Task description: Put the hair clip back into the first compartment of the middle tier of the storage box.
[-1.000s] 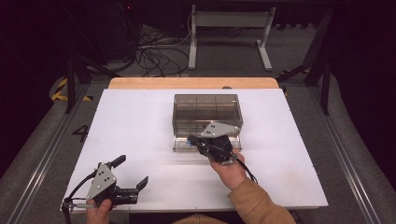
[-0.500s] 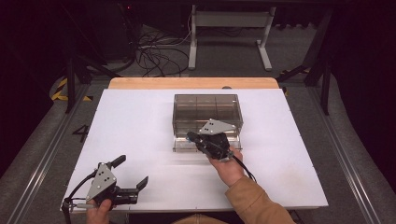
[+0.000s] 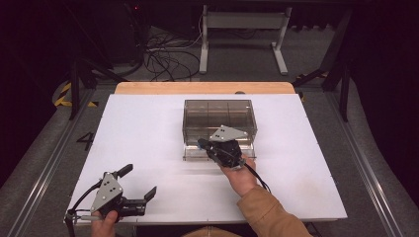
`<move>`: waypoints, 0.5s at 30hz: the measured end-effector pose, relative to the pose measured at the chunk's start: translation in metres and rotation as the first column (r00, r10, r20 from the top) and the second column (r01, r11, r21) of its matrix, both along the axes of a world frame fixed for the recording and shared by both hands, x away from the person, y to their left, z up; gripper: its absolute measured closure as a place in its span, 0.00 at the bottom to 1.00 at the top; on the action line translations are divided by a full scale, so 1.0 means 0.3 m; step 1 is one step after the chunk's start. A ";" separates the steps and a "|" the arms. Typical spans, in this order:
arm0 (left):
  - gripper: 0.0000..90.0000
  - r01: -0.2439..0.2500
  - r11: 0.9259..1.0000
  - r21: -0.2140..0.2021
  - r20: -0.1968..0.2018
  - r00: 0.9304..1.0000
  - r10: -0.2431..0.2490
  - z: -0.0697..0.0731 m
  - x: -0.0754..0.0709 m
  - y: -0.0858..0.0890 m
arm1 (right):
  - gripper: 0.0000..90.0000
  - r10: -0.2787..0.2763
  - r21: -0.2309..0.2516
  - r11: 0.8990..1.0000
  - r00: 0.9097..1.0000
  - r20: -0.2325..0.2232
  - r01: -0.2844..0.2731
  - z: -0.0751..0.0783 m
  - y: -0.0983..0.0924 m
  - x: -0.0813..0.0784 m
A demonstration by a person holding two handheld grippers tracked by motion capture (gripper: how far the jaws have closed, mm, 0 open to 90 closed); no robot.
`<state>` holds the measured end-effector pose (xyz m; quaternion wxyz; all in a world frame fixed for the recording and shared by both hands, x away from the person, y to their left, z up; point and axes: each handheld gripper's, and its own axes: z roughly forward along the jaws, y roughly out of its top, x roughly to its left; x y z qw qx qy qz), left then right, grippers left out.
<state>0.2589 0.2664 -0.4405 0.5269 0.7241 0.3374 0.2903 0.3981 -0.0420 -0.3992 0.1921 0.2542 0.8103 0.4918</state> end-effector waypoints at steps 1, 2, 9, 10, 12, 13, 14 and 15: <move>0.01 0.000 1.000 0.000 0.000 1.000 0.000 0.000 0.000 0.000 | 0.99 0.001 0.002 1.000 1.000 -0.005 -0.001 -0.002 0.001 0.002; 0.01 0.000 1.000 0.000 0.000 1.000 0.000 0.000 0.000 0.000 | 0.99 0.001 0.002 1.000 1.000 -0.009 -0.001 -0.004 0.002 0.004; 0.01 0.001 1.000 -0.002 -0.002 1.000 -0.001 0.000 0.000 0.000 | 0.99 0.009 -0.007 1.000 0.998 -0.058 -0.010 -0.036 0.023 0.025; 0.01 0.002 1.000 -0.001 -0.001 1.000 -0.002 -0.001 0.001 0.000 | 0.99 0.009 -0.010 1.000 0.998 -0.060 -0.009 -0.040 0.025 0.027; 0.01 0.004 1.000 -0.001 -0.001 1.000 -0.004 -0.001 0.001 0.001 | 0.99 0.010 -0.011 1.000 0.998 -0.066 -0.011 -0.045 0.029 0.031; 0.01 0.003 1.000 -0.001 -0.001 1.000 -0.003 0.000 0.000 0.001 | 0.99 0.009 -0.010 1.000 0.998 -0.069 -0.010 -0.048 0.031 0.033; 0.01 0.005 1.000 0.003 0.000 1.000 -0.005 0.000 0.001 0.001 | 0.99 0.010 -0.009 1.000 0.997 -0.073 -0.011 -0.051 0.032 0.035; 0.01 0.003 1.000 0.001 0.000 1.000 -0.003 -0.001 0.000 0.000 | 0.99 0.009 -0.010 1.000 0.997 -0.075 -0.010 -0.053 0.034 0.037</move>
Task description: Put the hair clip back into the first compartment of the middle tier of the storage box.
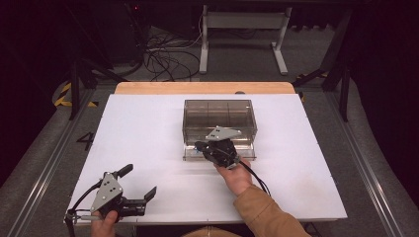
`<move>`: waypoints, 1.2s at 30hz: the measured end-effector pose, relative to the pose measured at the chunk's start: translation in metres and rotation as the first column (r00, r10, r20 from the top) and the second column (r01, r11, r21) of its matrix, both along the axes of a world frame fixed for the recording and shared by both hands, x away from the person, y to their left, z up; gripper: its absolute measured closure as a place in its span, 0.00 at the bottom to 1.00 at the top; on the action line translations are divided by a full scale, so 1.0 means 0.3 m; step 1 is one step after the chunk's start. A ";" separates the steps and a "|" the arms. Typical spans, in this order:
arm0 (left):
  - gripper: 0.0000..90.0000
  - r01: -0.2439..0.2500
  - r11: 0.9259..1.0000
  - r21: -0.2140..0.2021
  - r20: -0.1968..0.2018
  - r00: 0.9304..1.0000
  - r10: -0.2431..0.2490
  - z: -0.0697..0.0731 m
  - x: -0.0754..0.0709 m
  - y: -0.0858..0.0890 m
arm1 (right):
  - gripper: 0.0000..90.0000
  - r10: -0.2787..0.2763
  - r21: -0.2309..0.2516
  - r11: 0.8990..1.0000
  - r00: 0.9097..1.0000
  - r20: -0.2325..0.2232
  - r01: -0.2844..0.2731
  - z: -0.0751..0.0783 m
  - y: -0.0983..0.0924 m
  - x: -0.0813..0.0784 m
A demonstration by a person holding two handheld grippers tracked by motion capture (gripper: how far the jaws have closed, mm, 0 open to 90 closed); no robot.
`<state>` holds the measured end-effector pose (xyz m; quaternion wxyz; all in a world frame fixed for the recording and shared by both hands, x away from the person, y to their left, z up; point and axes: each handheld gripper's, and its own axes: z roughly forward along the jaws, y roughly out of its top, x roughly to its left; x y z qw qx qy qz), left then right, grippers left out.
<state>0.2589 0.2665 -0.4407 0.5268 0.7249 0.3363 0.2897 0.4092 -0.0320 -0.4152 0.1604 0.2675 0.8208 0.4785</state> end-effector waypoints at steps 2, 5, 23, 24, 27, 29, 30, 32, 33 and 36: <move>0.01 0.001 1.000 0.000 0.000 1.000 -0.001 0.000 0.000 -0.001 | 0.99 0.001 0.001 1.000 1.000 -0.008 -0.001 -0.005 0.003 0.003; 0.01 0.001 1.000 0.000 -0.001 1.000 -0.001 0.000 0.000 -0.001 | 0.99 0.006 -0.001 1.000 1.000 -0.015 -0.006 -0.011 0.008 0.006; 0.01 0.006 1.000 -0.002 0.000 1.000 -0.006 0.001 -0.002 -0.003 | 0.99 0.016 -0.018 1.000 0.999 -0.030 -0.017 -0.030 0.023 0.008; 0.01 0.006 1.000 0.000 0.001 1.000 -0.006 0.001 -0.001 -0.002 | 0.98 0.017 -0.018 1.000 0.999 -0.032 -0.017 -0.030 0.023 0.008; 0.01 0.008 1.000 0.000 0.001 1.000 -0.008 0.001 -0.002 -0.002 | 0.94 0.016 -0.021 1.000 0.999 -0.037 -0.016 -0.032 0.024 0.009; 0.01 0.008 1.000 0.001 0.002 1.000 -0.008 0.001 -0.002 -0.002 | 0.90 0.018 -0.026 0.999 0.999 -0.033 -0.019 -0.033 0.025 0.009; 0.01 0.007 1.000 0.002 0.003 1.000 -0.007 0.002 -0.002 -0.002 | 0.89 0.019 -0.025 0.999 0.999 -0.031 -0.020 -0.033 0.026 0.008; 0.01 0.006 1.000 0.000 0.002 1.000 -0.006 0.002 -0.002 -0.001 | 0.85 0.024 -0.025 0.999 0.999 -0.025 -0.024 -0.030 0.024 0.007; 0.01 0.005 1.000 0.000 0.003 1.000 -0.005 0.002 -0.002 -0.001 | 0.82 0.026 -0.024 0.999 0.999 -0.020 -0.026 -0.027 0.023 0.006; 0.01 0.004 1.000 -0.002 0.002 1.000 -0.004 0.002 -0.002 -0.001 | 0.66 0.046 -0.014 0.999 0.999 -0.017 -0.047 -0.016 0.015 0.004</move>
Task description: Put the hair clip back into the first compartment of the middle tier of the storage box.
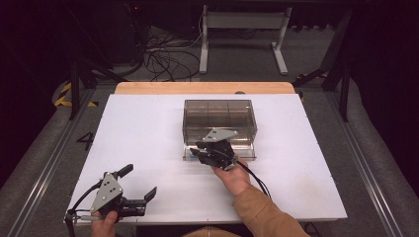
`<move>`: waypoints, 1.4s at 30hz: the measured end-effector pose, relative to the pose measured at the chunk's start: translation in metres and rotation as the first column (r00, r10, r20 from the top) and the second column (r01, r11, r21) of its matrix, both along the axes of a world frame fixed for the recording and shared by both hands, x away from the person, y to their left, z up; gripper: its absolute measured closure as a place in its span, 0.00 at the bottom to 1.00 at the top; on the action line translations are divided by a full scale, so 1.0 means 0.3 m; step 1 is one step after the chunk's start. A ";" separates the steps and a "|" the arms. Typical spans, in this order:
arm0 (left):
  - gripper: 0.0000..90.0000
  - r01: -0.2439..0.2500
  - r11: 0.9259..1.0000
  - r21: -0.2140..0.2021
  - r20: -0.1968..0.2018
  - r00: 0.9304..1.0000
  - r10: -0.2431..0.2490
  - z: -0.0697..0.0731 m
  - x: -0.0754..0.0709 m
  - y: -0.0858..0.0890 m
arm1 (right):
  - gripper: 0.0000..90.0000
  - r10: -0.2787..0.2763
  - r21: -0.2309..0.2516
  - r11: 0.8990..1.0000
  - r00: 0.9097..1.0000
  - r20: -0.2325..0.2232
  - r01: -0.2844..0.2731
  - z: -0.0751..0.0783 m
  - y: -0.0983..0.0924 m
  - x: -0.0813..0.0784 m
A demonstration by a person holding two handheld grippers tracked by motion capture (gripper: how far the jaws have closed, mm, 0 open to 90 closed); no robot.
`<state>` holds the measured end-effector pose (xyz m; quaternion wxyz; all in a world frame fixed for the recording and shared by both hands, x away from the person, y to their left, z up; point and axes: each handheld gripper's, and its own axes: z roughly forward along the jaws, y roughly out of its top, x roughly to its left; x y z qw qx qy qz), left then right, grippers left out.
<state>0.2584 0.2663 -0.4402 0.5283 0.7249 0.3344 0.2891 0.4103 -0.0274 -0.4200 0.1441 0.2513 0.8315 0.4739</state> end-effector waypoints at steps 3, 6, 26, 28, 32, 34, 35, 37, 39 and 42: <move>0.01 0.000 1.000 -0.004 -0.003 1.000 0.000 0.000 0.001 -0.001 | 0.49 0.018 0.024 1.000 1.000 0.002 -0.018 0.017 -0.014 -0.005; 0.01 -0.001 1.000 0.000 -0.003 1.000 0.001 0.000 0.001 -0.001 | 0.40 0.027 0.049 0.998 1.000 0.016 -0.027 0.037 -0.030 -0.012; 0.01 -0.001 1.000 -0.003 -0.005 1.000 0.001 -0.001 0.002 0.001 | 0.21 0.090 0.071 0.993 0.994 0.060 -0.094 0.096 -0.079 -0.043; 0.01 -0.002 1.000 -0.007 -0.005 1.000 0.002 0.000 0.001 0.002 | 0.19 0.091 0.076 0.993 0.994 0.063 -0.095 0.102 -0.087 -0.044; 0.01 -0.003 1.000 -0.006 -0.005 1.000 0.003 0.000 0.001 0.003 | 0.15 0.092 0.084 0.992 0.993 0.072 -0.098 0.119 -0.108 -0.050; 0.01 -0.003 1.000 -0.007 -0.004 1.000 0.003 0.000 0.001 0.003 | 0.13 0.093 0.096 0.990 0.992 0.081 -0.101 0.129 -0.124 -0.052; 0.01 -0.003 1.000 -0.006 -0.004 1.000 0.003 0.001 0.001 0.003 | 0.12 0.092 0.098 0.990 0.992 0.085 -0.101 0.135 -0.133 -0.053; 0.01 -0.003 1.000 -0.005 -0.003 1.000 0.003 0.001 0.000 0.003 | 0.10 0.091 0.099 0.990 0.992 0.093 -0.100 0.145 -0.150 -0.057; 0.01 -0.003 1.000 -0.005 -0.003 1.000 0.003 0.001 0.001 0.003 | 0.09 0.088 0.101 0.990 0.991 0.100 -0.098 0.154 -0.168 -0.060; 0.01 -0.004 1.000 -0.003 0.000 1.000 0.004 0.002 0.001 0.004 | 0.07 0.083 0.103 0.990 0.990 0.109 -0.095 0.165 -0.194 -0.066</move>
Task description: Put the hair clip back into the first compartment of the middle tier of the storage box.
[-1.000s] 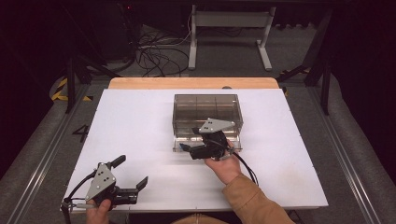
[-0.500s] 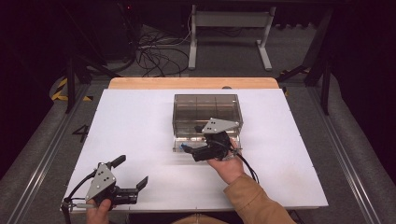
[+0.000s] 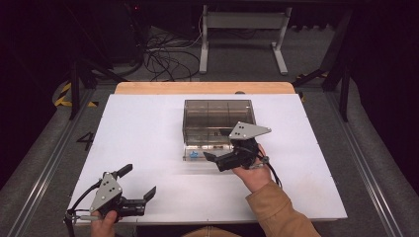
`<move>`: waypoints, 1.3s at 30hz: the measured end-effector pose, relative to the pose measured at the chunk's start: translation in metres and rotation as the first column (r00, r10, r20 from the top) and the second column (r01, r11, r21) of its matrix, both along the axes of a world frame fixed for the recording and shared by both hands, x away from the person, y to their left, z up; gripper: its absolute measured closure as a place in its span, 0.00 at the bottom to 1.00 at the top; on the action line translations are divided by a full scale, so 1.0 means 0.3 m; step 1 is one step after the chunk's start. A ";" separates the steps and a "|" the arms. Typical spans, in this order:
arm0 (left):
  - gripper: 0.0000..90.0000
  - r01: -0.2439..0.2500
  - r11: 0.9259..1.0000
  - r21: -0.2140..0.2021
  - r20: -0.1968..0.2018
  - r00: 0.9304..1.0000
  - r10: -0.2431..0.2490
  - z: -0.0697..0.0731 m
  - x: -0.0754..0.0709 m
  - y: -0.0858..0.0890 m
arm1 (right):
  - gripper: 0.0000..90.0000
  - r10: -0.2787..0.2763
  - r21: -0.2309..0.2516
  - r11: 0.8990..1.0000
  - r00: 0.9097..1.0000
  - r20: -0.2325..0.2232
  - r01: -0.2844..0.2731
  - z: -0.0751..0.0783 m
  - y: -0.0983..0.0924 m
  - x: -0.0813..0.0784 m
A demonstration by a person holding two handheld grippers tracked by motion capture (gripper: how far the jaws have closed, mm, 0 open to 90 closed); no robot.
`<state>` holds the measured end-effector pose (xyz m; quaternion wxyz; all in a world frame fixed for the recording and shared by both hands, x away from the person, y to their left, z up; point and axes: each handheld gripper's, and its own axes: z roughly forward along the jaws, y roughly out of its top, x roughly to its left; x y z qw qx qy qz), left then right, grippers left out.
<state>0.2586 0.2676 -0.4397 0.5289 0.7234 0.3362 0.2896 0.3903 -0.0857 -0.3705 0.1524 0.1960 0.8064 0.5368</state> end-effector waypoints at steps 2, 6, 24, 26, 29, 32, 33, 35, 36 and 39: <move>0.01 0.000 1.000 0.000 0.000 1.000 0.000 0.000 0.000 0.001 | 0.06 -0.006 -0.005 1.000 1.000 0.006 0.006 0.005 -0.018 -0.005; 0.01 -0.001 1.000 -0.001 0.000 1.000 0.001 0.000 0.001 0.001 | 0.05 -0.020 0.004 1.000 1.000 0.016 0.019 0.010 -0.060 -0.014; 0.01 -0.003 1.000 0.002 0.002 1.000 0.003 0.001 0.001 0.001 | 0.02 -0.067 0.022 0.998 0.997 0.035 0.066 -0.035 -0.240 -0.060; 0.01 -0.004 1.000 0.003 0.003 1.000 0.004 0.001 0.001 0.001 | 0.02 -0.071 0.023 0.997 0.997 0.035 0.070 -0.045 -0.259 -0.065; 0.01 -0.005 1.000 0.000 0.001 1.000 0.005 0.001 0.001 0.000 | 0.02 -0.076 0.027 0.997 0.997 0.034 0.075 -0.057 -0.285 -0.071; 0.01 -0.004 1.000 0.001 0.000 1.000 0.004 0.000 0.001 -0.001 | 0.02 -0.084 0.022 0.996 0.996 0.037 0.083 -0.070 -0.307 -0.079; 0.01 -0.004 1.000 0.001 0.001 1.000 0.004 0.000 0.001 -0.001 | 0.02 -0.087 0.019 0.996 0.996 0.034 0.087 -0.075 -0.314 -0.081; 0.01 -0.004 1.000 0.001 0.000 1.000 0.004 0.000 0.001 0.000 | 0.02 -0.094 0.016 0.996 0.995 0.033 0.093 -0.086 -0.330 -0.085; 0.01 -0.005 1.000 0.000 0.000 1.000 0.005 0.000 0.001 -0.001 | 0.02 -0.099 0.014 0.995 0.995 0.031 0.098 -0.091 -0.337 -0.087; 0.01 -0.004 1.000 0.003 0.000 1.000 0.004 0.000 0.002 0.000 | 0.02 -0.110 0.017 0.994 0.994 0.023 0.110 -0.107 -0.361 -0.092</move>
